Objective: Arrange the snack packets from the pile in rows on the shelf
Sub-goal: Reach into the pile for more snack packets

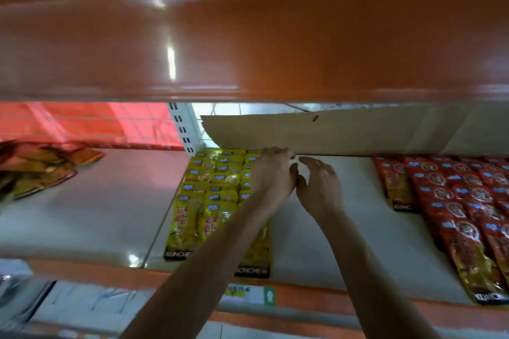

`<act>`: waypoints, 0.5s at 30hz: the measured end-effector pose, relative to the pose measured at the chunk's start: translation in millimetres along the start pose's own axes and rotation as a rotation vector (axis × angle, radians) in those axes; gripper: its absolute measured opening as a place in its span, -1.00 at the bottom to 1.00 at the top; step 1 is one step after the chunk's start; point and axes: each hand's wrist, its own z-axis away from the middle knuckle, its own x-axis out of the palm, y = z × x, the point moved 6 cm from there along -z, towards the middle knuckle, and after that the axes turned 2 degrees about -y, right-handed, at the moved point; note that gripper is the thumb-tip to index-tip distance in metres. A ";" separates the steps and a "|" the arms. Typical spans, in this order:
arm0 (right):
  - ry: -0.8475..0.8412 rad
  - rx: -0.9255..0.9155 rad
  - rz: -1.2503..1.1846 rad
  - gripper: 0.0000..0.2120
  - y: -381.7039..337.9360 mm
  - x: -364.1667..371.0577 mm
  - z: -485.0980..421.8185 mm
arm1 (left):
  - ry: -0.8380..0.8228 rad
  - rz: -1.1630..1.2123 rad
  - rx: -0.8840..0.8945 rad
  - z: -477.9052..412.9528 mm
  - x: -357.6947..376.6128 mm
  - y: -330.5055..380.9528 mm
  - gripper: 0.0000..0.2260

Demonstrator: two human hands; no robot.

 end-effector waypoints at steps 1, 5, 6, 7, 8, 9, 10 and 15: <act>-0.014 -0.034 -0.004 -0.61 -17.5 11.3 0.3 | 0.020 -0.016 -0.016 4.1 -11.4 -17.4 -0.76; -0.057 -0.115 -0.046 -0.69 -88.1 59.9 1.6 | 0.035 -0.126 -0.078 20.7 -53.5 -92.0 -0.77; -0.070 -0.119 -0.063 -0.68 -105.8 72.5 2.8 | 0.034 -0.145 -0.100 24.9 -65.0 -111.0 -0.76; -0.073 -0.137 -0.085 -0.67 -123.5 84.8 4.4 | 0.034 -0.162 -0.124 28.8 -75.3 -130.0 -0.76; -0.070 -0.159 -0.106 -0.65 -140.8 97.6 5.8 | 0.036 -0.178 -0.146 32.5 -84.7 -149.3 -0.74; -0.066 -0.179 -0.118 -0.63 -157.6 110.7 7.1 | 0.041 -0.182 -0.162 36.3 -93.8 -168.2 -0.72; -0.063 -0.192 -0.125 -0.62 -172.7 124.0 7.9 | 0.051 -0.174 -0.174 40.1 -102.5 -186.0 -0.70; -0.161 -0.242 -0.078 -0.58 -245.8 188.1 11.7 | 0.039 -0.203 -0.249 57.8 -137.9 -274.0 -0.60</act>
